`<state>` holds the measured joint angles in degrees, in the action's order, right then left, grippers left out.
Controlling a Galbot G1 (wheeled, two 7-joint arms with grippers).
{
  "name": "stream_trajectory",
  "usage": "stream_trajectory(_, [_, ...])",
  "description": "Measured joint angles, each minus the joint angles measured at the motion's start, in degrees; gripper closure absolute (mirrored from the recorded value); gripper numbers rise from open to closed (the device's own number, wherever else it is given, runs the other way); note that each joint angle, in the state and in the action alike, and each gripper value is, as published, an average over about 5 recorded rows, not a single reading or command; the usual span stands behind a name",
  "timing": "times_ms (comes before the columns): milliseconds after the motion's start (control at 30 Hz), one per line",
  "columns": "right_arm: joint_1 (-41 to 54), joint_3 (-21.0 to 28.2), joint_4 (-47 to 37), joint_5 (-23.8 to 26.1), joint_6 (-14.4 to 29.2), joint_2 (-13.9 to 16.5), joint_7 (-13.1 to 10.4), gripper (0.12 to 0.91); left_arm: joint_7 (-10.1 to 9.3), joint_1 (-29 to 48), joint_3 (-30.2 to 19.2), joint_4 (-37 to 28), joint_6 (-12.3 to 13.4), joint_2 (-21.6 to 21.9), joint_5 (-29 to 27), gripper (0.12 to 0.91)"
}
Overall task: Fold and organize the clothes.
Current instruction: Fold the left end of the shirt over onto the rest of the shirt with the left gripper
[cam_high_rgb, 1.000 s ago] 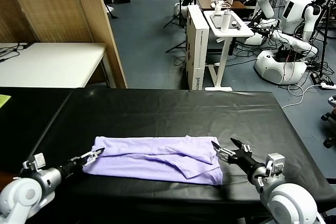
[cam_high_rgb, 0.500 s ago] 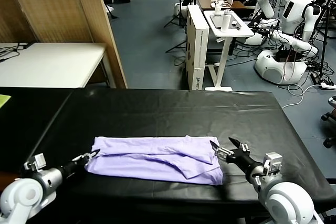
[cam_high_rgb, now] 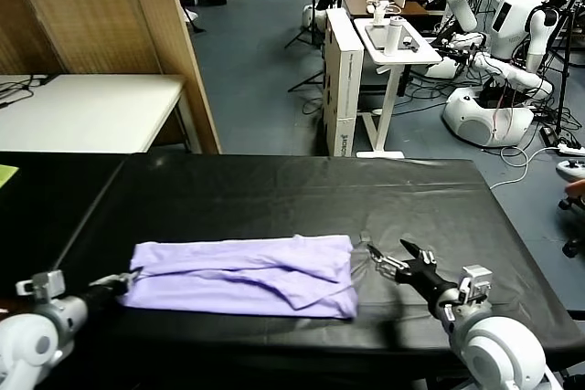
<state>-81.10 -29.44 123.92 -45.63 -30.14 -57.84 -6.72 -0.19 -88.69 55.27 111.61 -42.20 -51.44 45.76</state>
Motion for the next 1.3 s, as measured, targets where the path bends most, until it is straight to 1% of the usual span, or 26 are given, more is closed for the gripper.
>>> stream_trajectory(100, [-0.1, 0.0, 0.0, 0.1, 0.0, -0.1, -0.1, 0.118, -0.76, -1.1, 1.5, 1.3, 0.0, 0.3, -0.1, 0.867])
stream_trajectory(167, [-0.3, -0.1, 0.1, 0.3, 0.0, -0.1, -0.1, 0.118, -1.52, -1.3, 1.8, 2.5, 0.0, -0.1, 0.9, 0.867])
stream_trajectory(333, [-1.3, -0.9, 0.6, 0.9, 0.0, -0.1, -0.1, 0.118, -3.43, -0.6, 0.1, 6.3, 0.0, -3.1, 5.8, 0.867])
stream_trajectory(467, [-2.4, -1.5, 0.8, 1.9, 0.1, -0.5, -0.2, 0.118, -4.58, 0.5, -3.4, 9.6, 0.0, -6.7, 10.6, 0.867])
stream_trajectory(567, [-2.9, -1.6, 0.8, 2.5, 0.1, -0.8, -0.2, 0.118, -5.34, 1.3, -6.8, 11.5, 0.0, -9.4, 12.7, 0.867])
stream_trajectory(767, [-3.3, -1.6, 0.6, 3.3, 0.1, -1.2, -0.2, 0.118, -7.08, 3.1, -14.0, 13.5, 0.0, -14.4, 12.0, 0.867])
stream_trajectory(967, [-3.5, -1.3, 0.1, 4.1, 0.2, -1.6, -0.2, 0.118, -8.64, 5.2, -20.4, 14.1, 0.0, -18.0, 11.6, 0.867])
stream_trajectory(1133, [-3.2, -0.8, -0.3, 4.5, 0.2, -1.9, -0.1, 0.118, -9.56, 6.9, -24.4, 14.7, 0.0, -20.1, 11.7, 0.867])
stream_trajectory(1300, [-3.1, -0.5, -0.5, 4.8, 0.2, -2.1, -0.1, 0.118, -10.02, 8.2, -27.7, 15.0, 0.0, -22.0, 10.9, 0.867])
